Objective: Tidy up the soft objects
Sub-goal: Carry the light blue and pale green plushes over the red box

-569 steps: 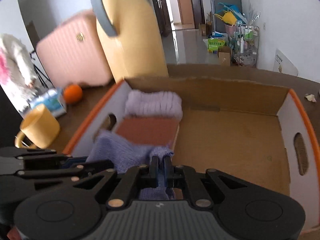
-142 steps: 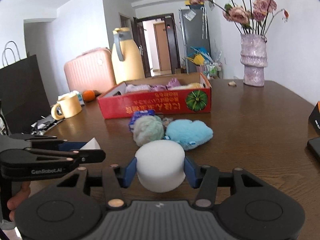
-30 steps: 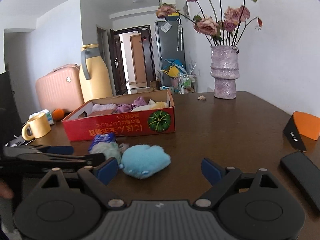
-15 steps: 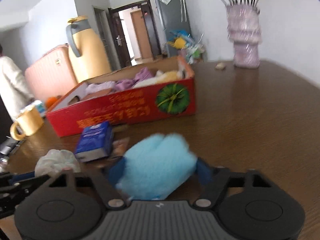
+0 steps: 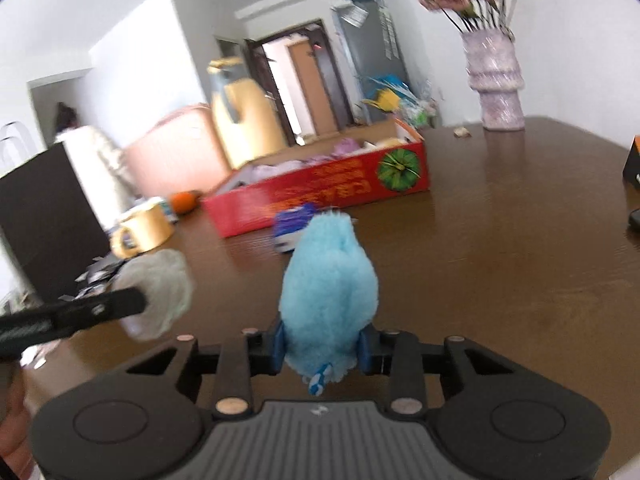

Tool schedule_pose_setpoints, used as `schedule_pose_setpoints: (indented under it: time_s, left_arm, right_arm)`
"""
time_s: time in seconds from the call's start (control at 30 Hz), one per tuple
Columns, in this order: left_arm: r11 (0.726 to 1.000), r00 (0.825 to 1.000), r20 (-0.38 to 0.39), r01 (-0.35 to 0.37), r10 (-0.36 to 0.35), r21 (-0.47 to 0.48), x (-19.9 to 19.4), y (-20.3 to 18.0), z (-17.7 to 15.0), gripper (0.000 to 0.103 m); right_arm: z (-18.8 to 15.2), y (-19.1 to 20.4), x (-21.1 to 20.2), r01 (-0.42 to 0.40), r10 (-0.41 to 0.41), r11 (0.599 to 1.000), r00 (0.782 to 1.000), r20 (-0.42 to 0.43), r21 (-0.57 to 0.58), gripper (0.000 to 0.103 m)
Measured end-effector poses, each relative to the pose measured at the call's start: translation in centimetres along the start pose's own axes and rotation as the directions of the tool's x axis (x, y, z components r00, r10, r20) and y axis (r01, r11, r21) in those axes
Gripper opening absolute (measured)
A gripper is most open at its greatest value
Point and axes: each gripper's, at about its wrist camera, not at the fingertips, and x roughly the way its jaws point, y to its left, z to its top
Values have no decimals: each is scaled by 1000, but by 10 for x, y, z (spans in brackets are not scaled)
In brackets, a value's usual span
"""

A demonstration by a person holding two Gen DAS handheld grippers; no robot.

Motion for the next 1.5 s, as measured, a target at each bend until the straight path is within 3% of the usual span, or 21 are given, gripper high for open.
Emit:
schedule_pose_setpoints:
  time_s: [0.2, 0.37, 0.53, 0.73, 0.9, 1.13, 1.27, 1.37, 1.5]
  left_arm:
    - [1000, 999, 37, 7, -7, -5, -40, -5, -11, 23]
    - [1000, 996, 83, 23, -23, 1, -67, -10, -16, 23]
    - [1000, 993, 110, 31, -31, 2, -79, -8, -16, 23]
    - [999, 995, 97, 33, -32, -11, -61, 0, -9, 23]
    - [998, 997, 58, 53, -52, -15, -15, 13, 22, 23]
    - [997, 996, 34, 79, -79, -12, 91, 36, 124, 23]
    - [998, 996, -62, 62, -63, -12, 179, 47, 180, 23]
    - [999, 991, -135, 25, -28, -20, 236, 54, 207, 23]
    - [999, 972, -233, -38, 39, 9, 302, 59, 215, 23]
  right_arm:
    - [-10, 25, -60, -15, 20, 996, 998, 58, -84, 33]
    - [-14, 36, -83, -21, 30, 995, 996, 87, -102, 34]
    - [-10, 41, -89, -22, 33, 994, 994, 101, -109, 34]
    - [1, 46, -70, -52, 62, 989, 996, 68, -140, 34]
    - [36, 40, -29, -89, 96, 984, 995, 34, -156, 34]
    - [141, 23, 69, -143, 147, 977, 989, 10, -157, 34]
    - [197, 5, 159, -167, 161, 983, 983, -85, -73, 34]
    - [218, -3, 221, -153, 144, 987, 974, -174, -43, 34]
    - [225, -15, 287, -128, 127, 992, 938, -322, 17, 33]
